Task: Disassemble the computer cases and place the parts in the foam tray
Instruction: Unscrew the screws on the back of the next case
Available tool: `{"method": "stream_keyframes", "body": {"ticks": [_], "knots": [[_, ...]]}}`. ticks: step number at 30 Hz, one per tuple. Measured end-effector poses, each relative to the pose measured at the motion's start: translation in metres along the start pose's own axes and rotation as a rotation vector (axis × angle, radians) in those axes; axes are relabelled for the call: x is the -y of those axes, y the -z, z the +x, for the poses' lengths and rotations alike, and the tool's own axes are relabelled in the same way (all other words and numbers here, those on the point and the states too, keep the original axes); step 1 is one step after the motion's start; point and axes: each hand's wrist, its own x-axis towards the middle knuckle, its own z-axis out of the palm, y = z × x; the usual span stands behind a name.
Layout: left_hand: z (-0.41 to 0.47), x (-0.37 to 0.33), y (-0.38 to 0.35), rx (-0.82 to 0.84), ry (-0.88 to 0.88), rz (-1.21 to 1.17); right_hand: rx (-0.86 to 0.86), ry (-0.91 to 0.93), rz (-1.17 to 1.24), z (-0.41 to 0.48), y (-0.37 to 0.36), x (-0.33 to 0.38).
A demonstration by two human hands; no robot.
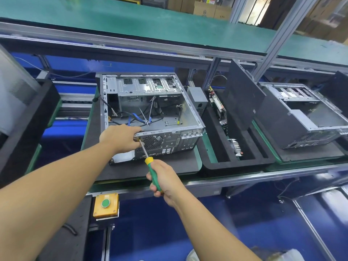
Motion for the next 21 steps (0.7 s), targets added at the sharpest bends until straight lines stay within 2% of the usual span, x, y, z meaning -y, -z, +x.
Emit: {"method": "stream_keyframes", "body": {"ticks": [17, 19, 21], "knots": [[-0.0002, -0.0035, 0.0036, 0.013, 0.007, -0.012, 0.004, -0.013, 0.075, -0.0001, 0.001, -0.0007], [-0.0005, -0.0033, 0.0039, 0.007, 0.0, -0.012, 0.015, -0.05, 0.147, 0.0006, -0.0011, -0.0008], [-0.0007, -0.003, 0.0039, 0.001, -0.002, -0.021, 0.079, -0.139, 0.335, 0.0015, -0.0032, 0.0001]]}}
